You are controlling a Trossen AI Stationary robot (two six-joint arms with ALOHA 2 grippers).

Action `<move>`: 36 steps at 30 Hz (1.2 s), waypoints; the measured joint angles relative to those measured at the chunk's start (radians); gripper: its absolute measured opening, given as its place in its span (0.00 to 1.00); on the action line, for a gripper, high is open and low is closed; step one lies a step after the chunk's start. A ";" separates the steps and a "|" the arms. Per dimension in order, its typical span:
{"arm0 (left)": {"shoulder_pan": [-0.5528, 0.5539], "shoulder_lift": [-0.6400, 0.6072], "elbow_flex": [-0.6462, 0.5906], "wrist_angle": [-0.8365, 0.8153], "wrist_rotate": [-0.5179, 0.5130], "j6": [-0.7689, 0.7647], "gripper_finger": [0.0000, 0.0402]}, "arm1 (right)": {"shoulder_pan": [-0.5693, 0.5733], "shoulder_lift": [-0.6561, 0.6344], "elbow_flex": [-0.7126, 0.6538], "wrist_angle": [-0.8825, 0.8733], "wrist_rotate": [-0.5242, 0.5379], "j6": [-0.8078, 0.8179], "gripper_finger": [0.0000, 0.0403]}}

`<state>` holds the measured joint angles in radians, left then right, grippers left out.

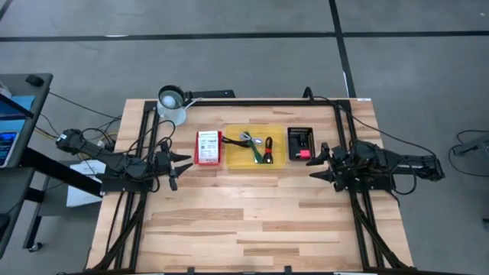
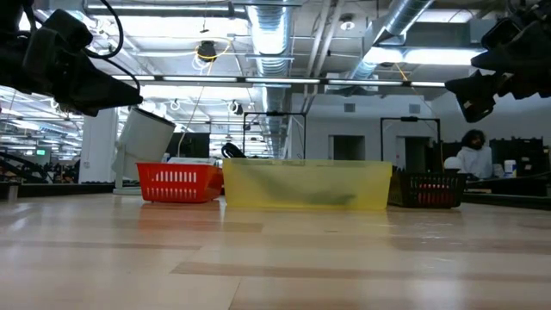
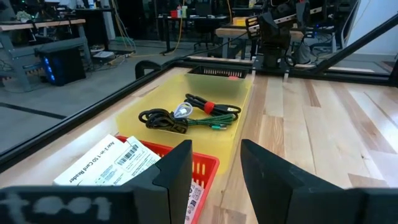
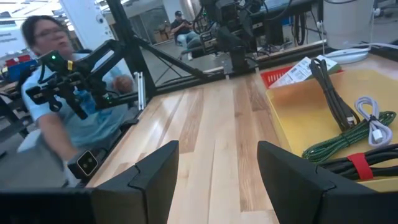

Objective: Pick and place items into bin
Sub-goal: Return to Home Position

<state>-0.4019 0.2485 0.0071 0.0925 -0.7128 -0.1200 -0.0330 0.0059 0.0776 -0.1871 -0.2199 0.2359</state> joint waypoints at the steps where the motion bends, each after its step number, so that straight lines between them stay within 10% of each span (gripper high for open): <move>1: 0.000 0.000 0.000 0.000 0.000 0.000 0.31 | 0.000 0.000 0.000 0.000 0.000 0.000 0.53; 36: 0.000 0.000 0.000 0.000 0.000 0.046 0.31 | 0.000 0.000 0.000 0.000 0.000 0.000 0.53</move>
<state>-0.4019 0.2485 0.0067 0.0922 -0.7132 -0.0738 -0.0330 0.0059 0.0772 -0.1867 -0.2199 0.2363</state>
